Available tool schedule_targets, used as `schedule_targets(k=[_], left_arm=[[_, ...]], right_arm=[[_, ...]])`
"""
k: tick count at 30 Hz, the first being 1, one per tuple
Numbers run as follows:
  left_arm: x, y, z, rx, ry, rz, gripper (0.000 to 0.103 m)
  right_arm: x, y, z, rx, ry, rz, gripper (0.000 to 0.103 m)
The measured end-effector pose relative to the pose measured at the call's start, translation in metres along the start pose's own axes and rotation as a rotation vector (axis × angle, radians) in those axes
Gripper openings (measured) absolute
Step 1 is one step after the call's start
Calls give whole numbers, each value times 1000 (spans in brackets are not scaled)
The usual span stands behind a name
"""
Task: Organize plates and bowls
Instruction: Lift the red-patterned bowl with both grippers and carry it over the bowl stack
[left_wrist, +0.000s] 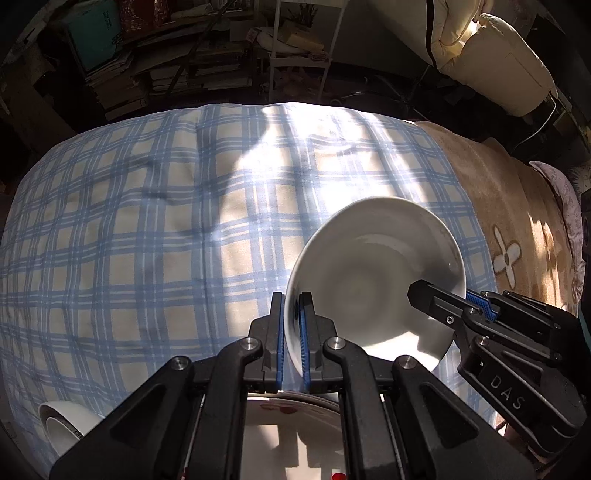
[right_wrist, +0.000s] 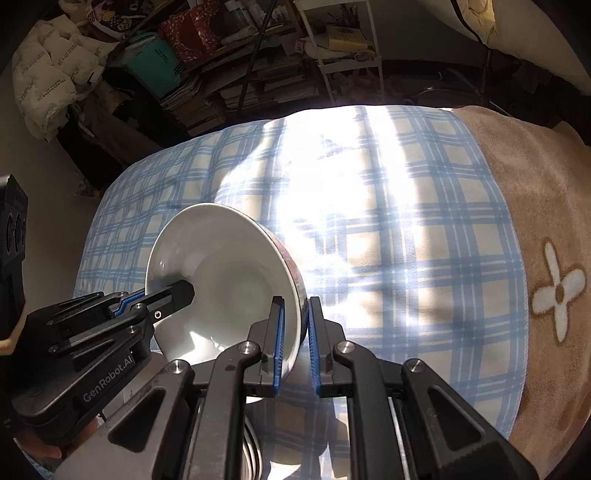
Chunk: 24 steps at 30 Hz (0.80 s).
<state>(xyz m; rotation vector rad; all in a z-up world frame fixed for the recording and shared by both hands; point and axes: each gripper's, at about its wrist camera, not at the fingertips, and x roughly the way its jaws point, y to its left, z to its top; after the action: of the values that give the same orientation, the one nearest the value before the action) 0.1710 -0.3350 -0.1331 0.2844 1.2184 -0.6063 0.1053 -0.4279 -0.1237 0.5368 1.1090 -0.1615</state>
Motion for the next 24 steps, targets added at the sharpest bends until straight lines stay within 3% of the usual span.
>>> schedule_targets(k=[14,24], left_arm=[[-71,70,-46,-74,-63,53,7],[-112,127,-98,-152,-104,90,7]], right_arm=[[-21,97,-28,-122,-16,29,13],[-22,170,-58,-205,1,59,13]])
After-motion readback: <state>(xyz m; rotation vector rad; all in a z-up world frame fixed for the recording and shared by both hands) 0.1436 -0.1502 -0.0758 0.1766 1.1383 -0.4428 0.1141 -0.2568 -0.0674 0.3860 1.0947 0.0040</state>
